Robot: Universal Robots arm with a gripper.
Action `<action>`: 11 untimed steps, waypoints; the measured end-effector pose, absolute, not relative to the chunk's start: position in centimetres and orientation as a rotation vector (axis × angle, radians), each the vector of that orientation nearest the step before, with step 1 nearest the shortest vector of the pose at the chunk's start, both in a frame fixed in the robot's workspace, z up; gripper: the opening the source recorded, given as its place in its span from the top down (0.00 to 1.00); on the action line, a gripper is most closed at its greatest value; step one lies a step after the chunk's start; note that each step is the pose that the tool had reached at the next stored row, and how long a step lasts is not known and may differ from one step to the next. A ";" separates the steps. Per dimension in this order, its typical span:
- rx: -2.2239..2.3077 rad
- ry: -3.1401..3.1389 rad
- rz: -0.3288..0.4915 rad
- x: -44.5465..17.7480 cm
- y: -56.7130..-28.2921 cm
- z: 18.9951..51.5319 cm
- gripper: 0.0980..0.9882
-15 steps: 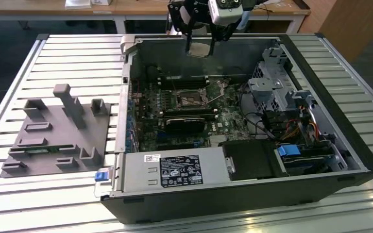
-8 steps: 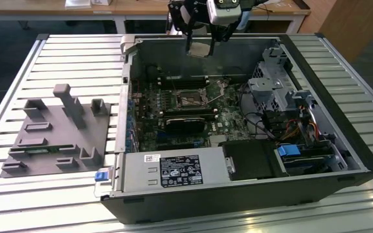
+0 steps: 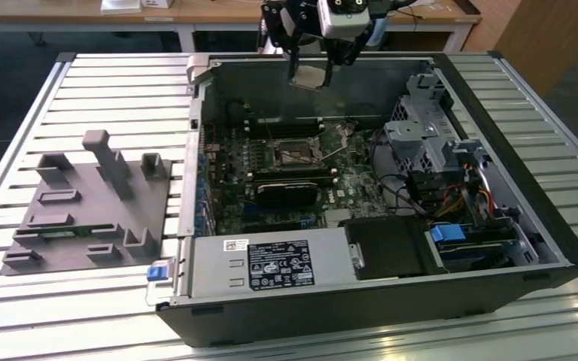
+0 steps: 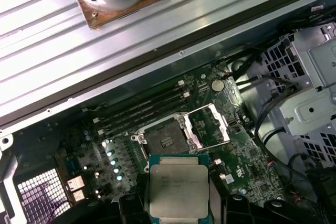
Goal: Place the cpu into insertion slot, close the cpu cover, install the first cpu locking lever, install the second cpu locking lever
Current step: 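Place the cpu into insertion slot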
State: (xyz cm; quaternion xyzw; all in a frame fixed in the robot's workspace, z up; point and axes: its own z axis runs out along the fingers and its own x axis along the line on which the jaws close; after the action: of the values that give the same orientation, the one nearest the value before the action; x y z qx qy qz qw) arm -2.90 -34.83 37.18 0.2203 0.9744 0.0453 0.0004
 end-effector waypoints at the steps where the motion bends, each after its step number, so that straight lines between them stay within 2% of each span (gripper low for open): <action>1: 0.700 3.058 0.142 -2.9 -34.8 37.2 0.51; 11: 0.790 3.033 0.142 -2.9 -34.7 37.1 0.51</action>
State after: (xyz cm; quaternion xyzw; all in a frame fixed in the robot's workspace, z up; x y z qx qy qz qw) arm -2.90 -34.74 37.11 0.2518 0.9667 0.0452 0.0019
